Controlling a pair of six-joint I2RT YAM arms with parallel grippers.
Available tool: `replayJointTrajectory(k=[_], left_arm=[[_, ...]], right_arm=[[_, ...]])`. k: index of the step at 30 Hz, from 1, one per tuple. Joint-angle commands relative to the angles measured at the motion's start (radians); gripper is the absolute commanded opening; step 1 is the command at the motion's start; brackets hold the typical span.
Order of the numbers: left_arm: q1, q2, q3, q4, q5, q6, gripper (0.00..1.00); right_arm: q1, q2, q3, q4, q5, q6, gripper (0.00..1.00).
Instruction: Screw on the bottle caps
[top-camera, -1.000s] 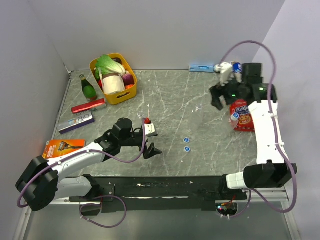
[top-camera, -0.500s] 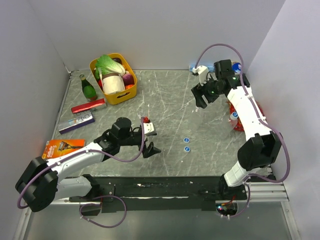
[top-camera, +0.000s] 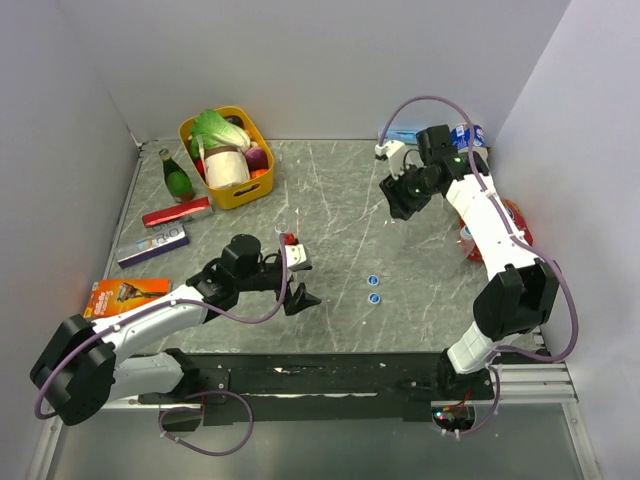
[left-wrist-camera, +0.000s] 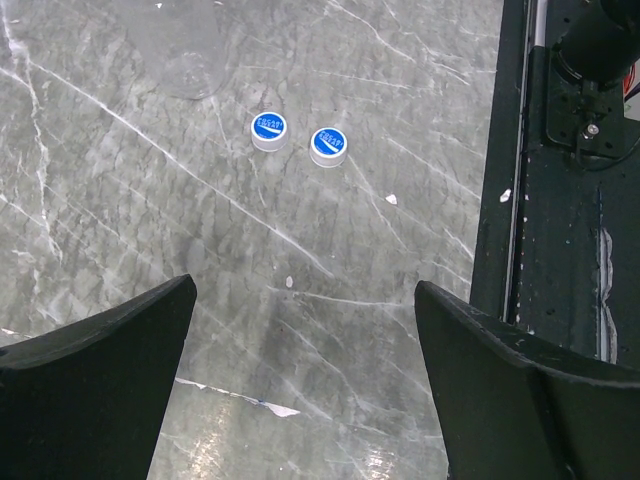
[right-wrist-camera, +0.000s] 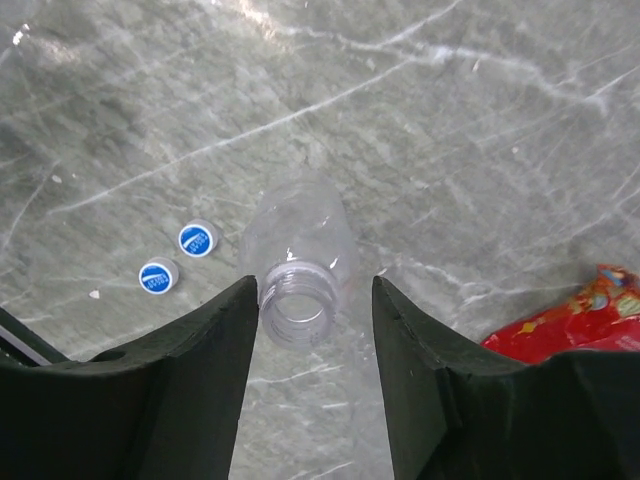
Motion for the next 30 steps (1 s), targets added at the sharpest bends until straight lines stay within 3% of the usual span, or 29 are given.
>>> replayJointTrajectory(k=[1,3,8,12,15,18,30], left_arm=[[0.003,-0.009,-0.006,0.035,0.028,0.018,0.96],[0.003,-0.008,-0.007,0.040,0.030,0.020,0.96],[0.003,-0.012,-0.010,0.052,0.016,0.026,0.96],[-0.003,0.003,0.003,0.128,-0.013,0.018,0.96],[-0.021,0.035,0.037,0.223,-0.058,-0.006,0.96],[-0.044,0.066,0.068,0.312,-0.085,-0.017,0.96],[-0.136,0.162,0.132,0.339,-0.101,0.012,0.96]], right_arm=[[0.007,-0.034,-0.042,-0.009,0.033,0.015,0.56],[0.007,-0.037,-0.042,-0.009,0.030,0.013,0.52],[0.018,-0.067,0.001,-0.037,0.002,-0.014,0.32],[0.064,-0.132,0.065,-0.124,-0.096,-0.074,0.22],[0.112,-0.141,0.167,-0.258,-0.232,-0.108,0.18],[0.170,-0.146,0.217,-0.336,-0.262,-0.117,0.15],[0.262,-0.190,0.249,-0.354,-0.384,-0.132,0.11]])
